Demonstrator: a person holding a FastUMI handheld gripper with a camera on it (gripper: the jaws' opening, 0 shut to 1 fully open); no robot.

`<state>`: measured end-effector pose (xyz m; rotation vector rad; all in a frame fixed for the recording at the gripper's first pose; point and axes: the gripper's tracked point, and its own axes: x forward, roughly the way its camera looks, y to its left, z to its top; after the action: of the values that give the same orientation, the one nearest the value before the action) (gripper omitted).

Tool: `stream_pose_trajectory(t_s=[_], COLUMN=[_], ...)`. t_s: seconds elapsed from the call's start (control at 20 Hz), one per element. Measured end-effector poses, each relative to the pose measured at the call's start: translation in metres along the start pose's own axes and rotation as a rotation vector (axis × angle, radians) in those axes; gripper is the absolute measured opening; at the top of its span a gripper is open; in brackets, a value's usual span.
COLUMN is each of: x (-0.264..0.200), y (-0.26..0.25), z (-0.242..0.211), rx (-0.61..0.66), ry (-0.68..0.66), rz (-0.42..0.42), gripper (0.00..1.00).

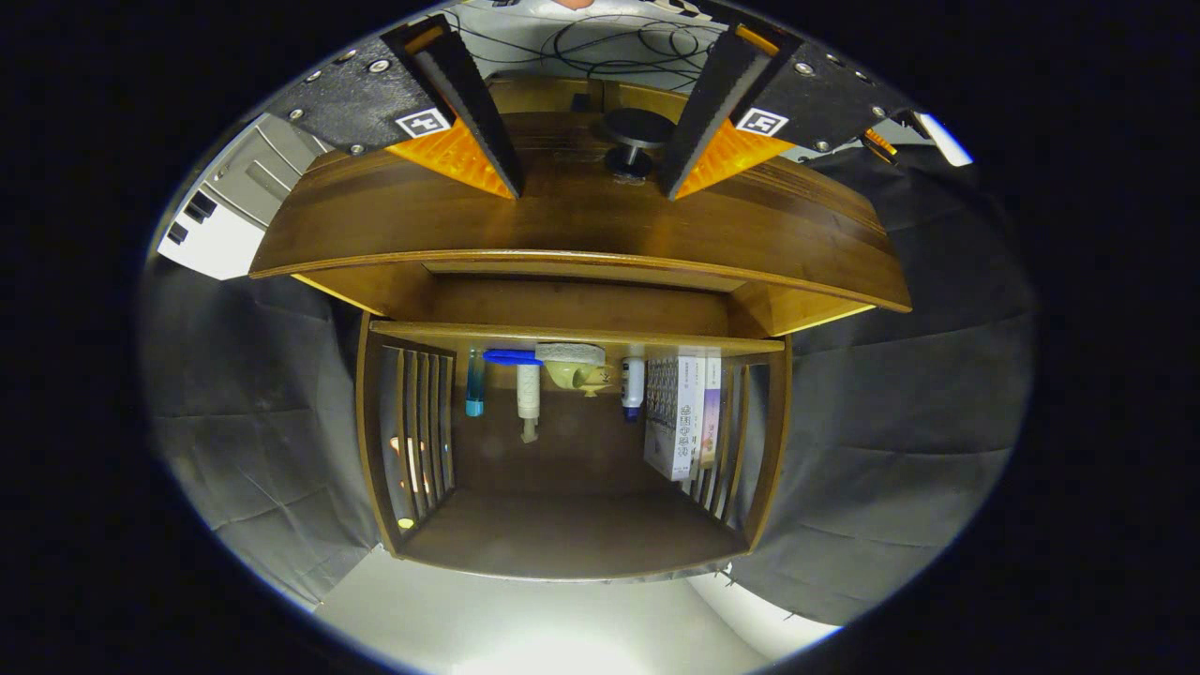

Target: Pull open the drawer, take out the items inside it, and place them on the countertop above the cabinet.

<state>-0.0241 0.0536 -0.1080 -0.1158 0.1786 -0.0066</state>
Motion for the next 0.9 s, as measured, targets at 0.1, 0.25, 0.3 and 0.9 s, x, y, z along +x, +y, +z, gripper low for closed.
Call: stream_pose_trajectory(t_s=[0.1, 0.25, 0.3, 0.9], x=[0.007, 0.02, 0.024, 0.082], y=[0.0, -0.001, -0.002, -0.006], z=[0.002, 0.005, 0.006, 0.025], rx=[0.005, 0.007, 0.006, -0.02], ry=[0.006, 0.008, 0.009, -0.012], rz=[-0.002, -0.003, -0.005, -0.061], gripper=[0.95, 0.95, 0.95, 0.95])
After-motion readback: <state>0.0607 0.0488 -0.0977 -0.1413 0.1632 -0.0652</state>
